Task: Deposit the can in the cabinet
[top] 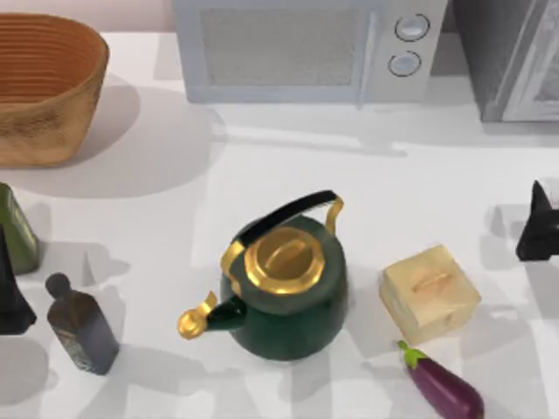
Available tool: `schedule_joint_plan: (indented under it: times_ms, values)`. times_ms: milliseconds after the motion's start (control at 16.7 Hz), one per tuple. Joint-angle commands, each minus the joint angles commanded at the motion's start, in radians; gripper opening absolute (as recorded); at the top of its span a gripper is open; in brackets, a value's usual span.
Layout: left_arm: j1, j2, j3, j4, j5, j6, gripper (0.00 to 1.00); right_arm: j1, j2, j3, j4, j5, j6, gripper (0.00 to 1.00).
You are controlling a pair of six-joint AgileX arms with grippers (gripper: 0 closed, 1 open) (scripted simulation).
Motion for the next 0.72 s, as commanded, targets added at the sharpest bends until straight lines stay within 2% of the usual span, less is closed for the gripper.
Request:
schedule_joint_plan:
  times_ms: [360, 720]
  values:
    - [0.000, 0.000, 0.000, 0.000, 0.000, 0.000, 1.00, -0.066, 0.272, 0.012, 0.213, -0.023, -0.019, 1.00]
    - [0.000, 0.000, 0.000, 0.000, 0.000, 0.000, 1.00, -0.067, 0.345, 0.008, 0.204, -0.024, -0.021, 1.00]
